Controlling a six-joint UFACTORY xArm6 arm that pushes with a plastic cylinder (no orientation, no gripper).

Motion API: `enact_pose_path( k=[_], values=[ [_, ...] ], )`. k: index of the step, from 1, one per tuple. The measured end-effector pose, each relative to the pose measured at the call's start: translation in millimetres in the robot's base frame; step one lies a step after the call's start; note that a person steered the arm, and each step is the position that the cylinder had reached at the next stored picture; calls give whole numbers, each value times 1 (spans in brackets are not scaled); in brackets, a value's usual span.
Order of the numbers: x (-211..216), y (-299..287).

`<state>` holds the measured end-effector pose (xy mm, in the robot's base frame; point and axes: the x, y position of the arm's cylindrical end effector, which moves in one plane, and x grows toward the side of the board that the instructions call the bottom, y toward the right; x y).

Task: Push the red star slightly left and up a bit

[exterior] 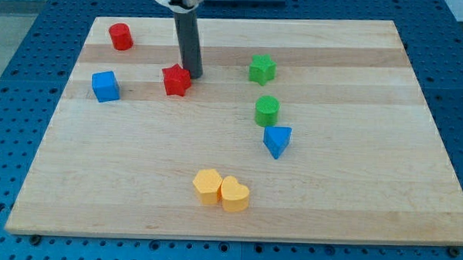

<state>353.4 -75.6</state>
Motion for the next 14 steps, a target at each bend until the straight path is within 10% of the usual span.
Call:
enact_pose_path(
  k=[3, 7, 10, 14],
  values=[
    [103, 22],
    [2, -3],
    [82, 2],
    [-7, -64]
  ],
)
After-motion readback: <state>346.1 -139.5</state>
